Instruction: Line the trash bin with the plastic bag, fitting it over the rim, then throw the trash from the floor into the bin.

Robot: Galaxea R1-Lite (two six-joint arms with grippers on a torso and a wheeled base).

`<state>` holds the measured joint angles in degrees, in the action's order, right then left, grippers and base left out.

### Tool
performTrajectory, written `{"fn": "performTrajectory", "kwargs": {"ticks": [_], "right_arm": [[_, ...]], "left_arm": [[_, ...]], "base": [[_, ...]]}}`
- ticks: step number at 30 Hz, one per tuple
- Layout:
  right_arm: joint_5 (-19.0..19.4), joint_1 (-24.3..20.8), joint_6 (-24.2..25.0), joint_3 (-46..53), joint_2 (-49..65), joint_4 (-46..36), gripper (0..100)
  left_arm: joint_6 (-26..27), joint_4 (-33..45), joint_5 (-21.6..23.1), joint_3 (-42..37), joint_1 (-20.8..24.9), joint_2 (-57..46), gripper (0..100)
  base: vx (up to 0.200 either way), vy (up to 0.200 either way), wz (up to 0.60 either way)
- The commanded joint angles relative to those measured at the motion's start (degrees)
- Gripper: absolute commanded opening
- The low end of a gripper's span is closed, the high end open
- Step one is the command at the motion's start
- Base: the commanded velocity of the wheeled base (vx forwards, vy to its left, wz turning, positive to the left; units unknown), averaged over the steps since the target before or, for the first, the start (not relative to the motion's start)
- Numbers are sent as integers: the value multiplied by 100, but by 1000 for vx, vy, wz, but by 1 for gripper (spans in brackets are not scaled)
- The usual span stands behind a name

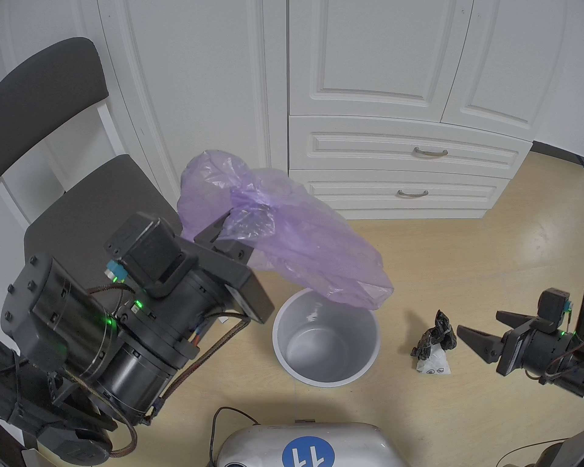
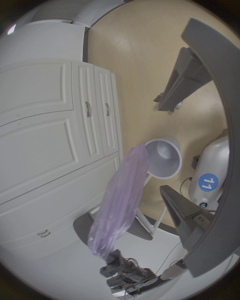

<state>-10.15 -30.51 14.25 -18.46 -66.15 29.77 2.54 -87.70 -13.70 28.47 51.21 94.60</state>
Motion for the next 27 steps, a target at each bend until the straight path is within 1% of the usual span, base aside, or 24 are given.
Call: {"fn": "performTrajectory", "kwargs": {"ticks": [1,5,6,8,11,12,13,14,15,17,18,20,24,27], "right_arm": [[-4,-122,25,272,-654,161,100],[5,-122,245,308,-1190,284,100],[5,-122,245,308,-1190,284,100],[5,-113,491,325,-1577,644,100],[-13,-60,605,395,-1902,996,100],[-39,-25,649,448,-2148,1303,100],[-39,-16,649,448,-2166,1330,100],[-118,37,684,466,-2359,1620,100],[-118,37,684,466,-2359,1620,100],[-268,98,693,519,-2491,2042,100],[-268,98,693,519,-2491,2042,100],[-268,230,684,562,-2403,2340,100],[-277,406,605,598,-2280,2402,100],[-285,459,596,615,-2297,2411,100]], "left_arm": [[-157,-2,-221,221,302,-38,0],[-315,-2,-344,335,574,-135,0],[-315,-2,-344,335,574,-135,0],[-324,-2,-352,265,723,-231,0],[-324,-2,-361,238,864,-284,0],[-324,-2,-352,212,970,-337,0],[-324,-2,-352,203,970,-337,0],[-315,-2,-352,151,1013,-363,0],[-315,-2,-352,151,1013,-363,0],[-306,-2,-352,63,1031,-398,0],[-306,-2,-352,63,1031,-398,0],[-306,-2,-344,54,1031,-372,0],[-280,-2,-344,36,1031,-354,0],[-271,-2,-344,10,1040,-354,0]], "base": [[0,0,0],[0,0,0],[0,0,0],[0,0,0],[0,0,0],[0,0,0],[0,0,0],[0,0,0],[0,0,0],[0,0,0],[0,0,0],[0,0,0],[0,0,0],[0,0,0]]}}
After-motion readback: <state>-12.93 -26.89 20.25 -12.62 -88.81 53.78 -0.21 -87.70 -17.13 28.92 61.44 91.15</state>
